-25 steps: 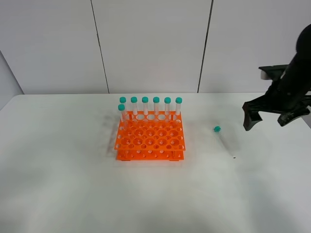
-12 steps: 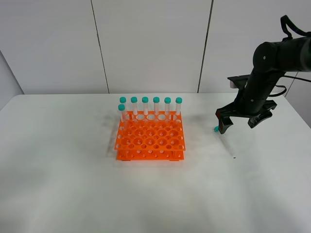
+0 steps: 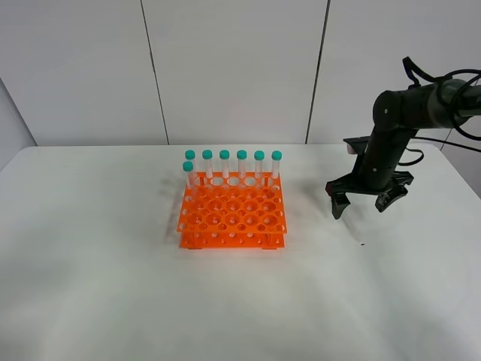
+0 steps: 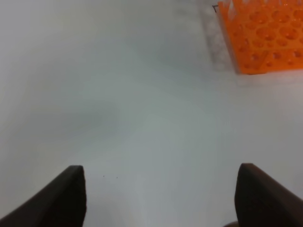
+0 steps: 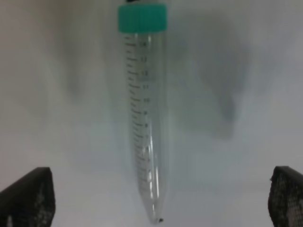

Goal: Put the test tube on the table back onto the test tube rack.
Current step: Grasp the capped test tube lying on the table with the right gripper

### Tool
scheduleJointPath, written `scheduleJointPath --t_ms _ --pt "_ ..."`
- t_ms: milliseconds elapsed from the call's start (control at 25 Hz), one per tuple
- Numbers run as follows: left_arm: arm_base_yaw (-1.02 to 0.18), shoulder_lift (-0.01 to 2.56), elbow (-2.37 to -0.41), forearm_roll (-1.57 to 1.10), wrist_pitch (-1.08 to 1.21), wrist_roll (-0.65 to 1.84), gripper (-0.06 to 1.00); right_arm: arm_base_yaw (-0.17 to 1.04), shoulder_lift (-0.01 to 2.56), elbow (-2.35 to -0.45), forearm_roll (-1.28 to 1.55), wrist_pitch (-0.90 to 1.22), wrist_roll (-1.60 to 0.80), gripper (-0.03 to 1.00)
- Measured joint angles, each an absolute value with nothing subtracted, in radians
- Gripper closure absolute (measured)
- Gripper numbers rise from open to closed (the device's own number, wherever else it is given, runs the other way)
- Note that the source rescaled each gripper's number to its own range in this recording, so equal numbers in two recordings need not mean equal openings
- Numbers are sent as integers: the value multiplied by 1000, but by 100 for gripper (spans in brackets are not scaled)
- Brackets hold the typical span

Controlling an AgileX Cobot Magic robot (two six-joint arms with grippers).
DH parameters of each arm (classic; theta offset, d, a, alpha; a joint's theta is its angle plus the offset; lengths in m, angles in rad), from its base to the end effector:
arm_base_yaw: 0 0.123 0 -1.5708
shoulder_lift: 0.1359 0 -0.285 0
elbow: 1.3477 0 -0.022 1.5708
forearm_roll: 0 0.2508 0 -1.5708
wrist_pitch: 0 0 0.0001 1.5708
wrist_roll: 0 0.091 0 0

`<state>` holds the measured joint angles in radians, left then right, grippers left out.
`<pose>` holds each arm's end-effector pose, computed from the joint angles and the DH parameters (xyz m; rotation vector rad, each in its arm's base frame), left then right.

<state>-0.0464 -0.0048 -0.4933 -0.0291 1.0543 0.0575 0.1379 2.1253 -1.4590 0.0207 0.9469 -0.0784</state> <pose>-0.0046 -0.0021 0.2760 0.1071 2.0368 -0.0279 0.4034 0.0575 0.1330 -0.3163 3.0810 0.0285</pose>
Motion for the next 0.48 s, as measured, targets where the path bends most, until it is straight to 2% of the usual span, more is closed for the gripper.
scheduleJointPath --t_ms 480 --pt "-46 -5 -493 -29 1054 58 -6 138 2161 -1462 36 860 -73 -3"
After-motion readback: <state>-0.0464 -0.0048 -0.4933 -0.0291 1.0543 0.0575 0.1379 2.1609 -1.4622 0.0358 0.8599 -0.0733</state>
